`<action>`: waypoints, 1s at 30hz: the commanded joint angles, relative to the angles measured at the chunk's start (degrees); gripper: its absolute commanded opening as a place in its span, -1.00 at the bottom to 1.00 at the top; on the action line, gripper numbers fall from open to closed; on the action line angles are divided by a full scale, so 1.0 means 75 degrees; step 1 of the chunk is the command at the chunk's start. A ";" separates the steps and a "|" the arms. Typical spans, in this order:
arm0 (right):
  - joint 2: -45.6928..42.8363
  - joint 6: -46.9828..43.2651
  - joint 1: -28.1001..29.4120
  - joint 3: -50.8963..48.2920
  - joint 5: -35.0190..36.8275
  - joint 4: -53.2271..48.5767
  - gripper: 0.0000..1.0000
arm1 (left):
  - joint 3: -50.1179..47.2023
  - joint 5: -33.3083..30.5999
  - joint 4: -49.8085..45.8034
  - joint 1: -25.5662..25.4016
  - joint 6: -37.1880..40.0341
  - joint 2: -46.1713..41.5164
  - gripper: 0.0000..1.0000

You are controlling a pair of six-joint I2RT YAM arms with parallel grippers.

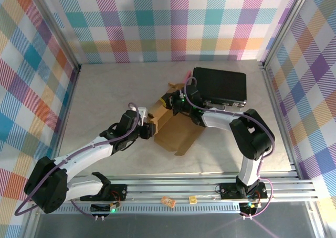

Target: Fold the paper box

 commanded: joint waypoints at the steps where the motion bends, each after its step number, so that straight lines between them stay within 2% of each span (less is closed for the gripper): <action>1: -0.0123 0.0264 0.0060 -0.0239 -0.0126 0.0372 -1.00 | -0.0165 -0.0464 0.0446 -0.0153 -0.0116 0.0061 0.07; 8: -0.0057 0.0471 0.0060 -0.0230 0.0026 0.0354 -1.00 | -0.0267 -0.0983 0.0679 -0.0528 -0.0244 0.0154 0.22; 15: -0.0162 0.0390 0.0083 -0.0231 0.0201 0.0155 -1.00 | -0.0401 -0.1063 0.0832 -0.0611 -0.0396 0.0131 0.19; 22: 0.0090 0.0796 0.0176 -0.0871 0.0683 0.1737 -1.00 | -0.0372 -0.1168 0.0922 -0.0886 -0.0712 -0.0039 0.13; 26: 0.0291 0.0888 0.0331 -0.0859 0.0685 0.2200 -1.00 | -0.0413 -0.1623 0.0689 -0.0943 -0.0925 -0.0006 0.15; 30: 0.0388 0.0936 0.0605 -0.0725 0.0838 0.2196 -1.00 | -0.0583 -0.2682 0.0265 -0.0943 -0.1279 -0.0228 0.18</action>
